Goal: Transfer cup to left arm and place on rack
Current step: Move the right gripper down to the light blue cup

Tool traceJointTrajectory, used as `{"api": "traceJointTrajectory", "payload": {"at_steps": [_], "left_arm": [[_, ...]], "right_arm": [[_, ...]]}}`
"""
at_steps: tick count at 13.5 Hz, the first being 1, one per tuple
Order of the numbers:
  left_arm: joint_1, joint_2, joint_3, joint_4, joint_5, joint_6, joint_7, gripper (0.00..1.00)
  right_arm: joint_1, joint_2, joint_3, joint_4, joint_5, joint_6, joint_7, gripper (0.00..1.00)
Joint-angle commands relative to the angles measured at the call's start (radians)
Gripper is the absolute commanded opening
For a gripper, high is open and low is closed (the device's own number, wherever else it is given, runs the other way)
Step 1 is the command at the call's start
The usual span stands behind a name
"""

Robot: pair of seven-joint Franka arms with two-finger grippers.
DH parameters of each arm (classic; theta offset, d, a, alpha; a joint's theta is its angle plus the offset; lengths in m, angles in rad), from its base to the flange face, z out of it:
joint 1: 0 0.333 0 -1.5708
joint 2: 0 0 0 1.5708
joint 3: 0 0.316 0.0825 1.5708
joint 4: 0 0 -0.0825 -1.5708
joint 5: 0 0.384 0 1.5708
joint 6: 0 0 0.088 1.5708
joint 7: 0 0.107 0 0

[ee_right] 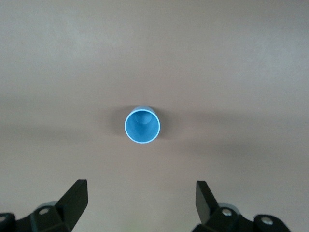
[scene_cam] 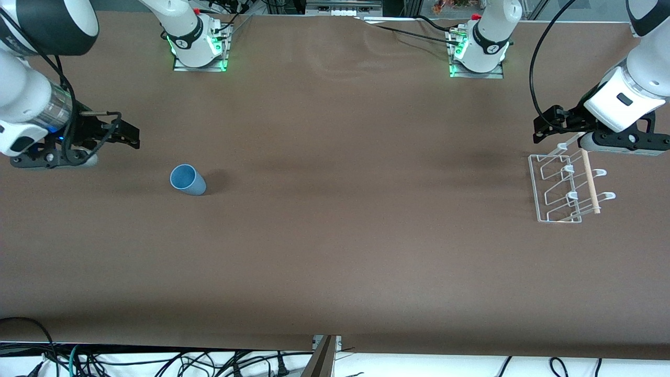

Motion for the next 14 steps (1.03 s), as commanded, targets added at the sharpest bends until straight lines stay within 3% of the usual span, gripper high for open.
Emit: {"api": "traceJointTrajectory", "payload": {"at_steps": [1, 6, 14], "left_arm": [[0.005, 0.009, -0.005, 0.029, 0.014, -0.025, -0.002, 1.00], [0.005, 0.009, -0.006, 0.029, 0.014, -0.025, -0.003, 1.00], [0.004, 0.009, -0.008, 0.029, 0.014, -0.025, -0.005, 1.00]], "right_arm": [[0.000, 0.012, -0.003, -0.058, -0.007, 0.056, -0.029, 0.99], [-0.007, 0.093, -0.029, -0.200, -0.009, 0.255, -0.104, 0.99], [-0.016, 0.307, -0.040, -0.193, -0.003, 0.315, -0.178, 0.99]]}}
